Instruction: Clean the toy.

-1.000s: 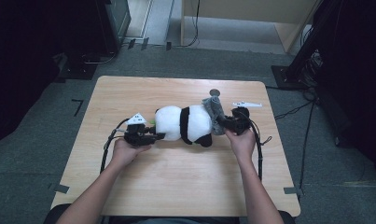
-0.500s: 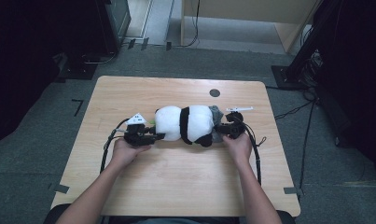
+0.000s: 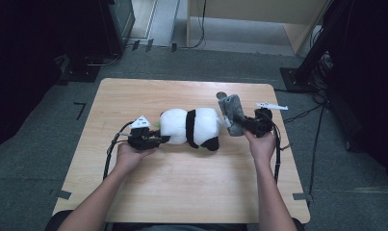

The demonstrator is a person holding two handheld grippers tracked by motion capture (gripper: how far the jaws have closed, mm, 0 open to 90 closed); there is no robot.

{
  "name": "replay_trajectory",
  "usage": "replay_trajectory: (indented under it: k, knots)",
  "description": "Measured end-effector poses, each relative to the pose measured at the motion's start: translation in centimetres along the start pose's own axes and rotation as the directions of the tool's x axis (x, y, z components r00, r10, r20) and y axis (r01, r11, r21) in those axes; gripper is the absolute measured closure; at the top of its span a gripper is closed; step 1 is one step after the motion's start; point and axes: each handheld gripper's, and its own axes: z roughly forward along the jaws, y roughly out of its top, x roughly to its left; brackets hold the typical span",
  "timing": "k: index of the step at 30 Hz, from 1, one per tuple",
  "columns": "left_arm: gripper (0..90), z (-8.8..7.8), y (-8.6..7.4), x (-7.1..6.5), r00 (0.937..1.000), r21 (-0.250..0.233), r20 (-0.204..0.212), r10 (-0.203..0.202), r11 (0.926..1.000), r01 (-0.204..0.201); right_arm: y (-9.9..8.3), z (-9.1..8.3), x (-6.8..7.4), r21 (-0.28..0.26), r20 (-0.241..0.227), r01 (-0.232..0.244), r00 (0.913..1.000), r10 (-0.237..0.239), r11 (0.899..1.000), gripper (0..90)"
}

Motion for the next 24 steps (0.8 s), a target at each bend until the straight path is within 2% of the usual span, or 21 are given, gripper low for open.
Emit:
replay_trajectory:
  k: [4,8,11,13,15,18,20,22,24]
  knots:
    - [63.5,-0.6,0.2,-0.3,0.9997,0.003,0.024,-0.006,1.0000,0.006,1.3,-1.1,2.4,-0.040,-0.058,0.065,0.9961,-0.067,0.997,74.6]
    - [63.4,-1.8,0.2,-0.9,0.9983,0.003,0.056,-0.013,0.9999,0.013,2.1,-1.5,5.0,-0.055,-0.097,0.140,0.9847,-0.145,0.989,74.7]
    - [62.7,-2.3,-0.1,-1.3,0.9974,0.010,0.072,0.000,0.9999,-0.001,2.3,-1.2,6.4,-0.041,-0.133,0.175,0.9747,-0.179,0.984,74.7]
    - [60.8,-2.3,-0.5,-1.5,0.9979,0.019,0.060,0.024,0.9995,-0.025,2.1,-0.4,7.2,-0.015,-0.156,0.198,0.9678,-0.198,0.980,74.6]
    - [59.3,-2.1,-0.7,-1.5,0.9982,0.029,0.055,0.024,0.9993,-0.026,1.8,0.7,7.7,0.033,-0.163,0.225,0.9624,-0.217,0.974,74.7]
    - [53.5,-1.9,-0.9,-1.4,0.9965,0.038,0.026,0.079,0.9960,-0.080,1.2,2.0,8.1,0.086,-0.134,0.268,0.9576,-0.255,0.960,75.4]
    - [47.2,-2.0,-0.9,-1.2,0.9968,0.031,0.026,0.076,0.9966,-0.076,1.2,2.4,7.9,0.088,-0.135,0.264,0.9585,-0.251,0.960,76.0]
    - [43.3,-2.1,-0.8,-1.1,0.9969,0.026,0.028,0.074,0.9969,-0.075,1.3,2.7,7.7,0.105,-0.118,0.273,0.9583,-0.260,0.956,76.3]
    - [40.5,-2.2,-0.8,-1.0,0.9957,0.028,0.026,0.089,0.9956,-0.089,1.3,3.2,7.3,0.109,-0.125,0.259,0.9612,-0.246,0.960,76.7]
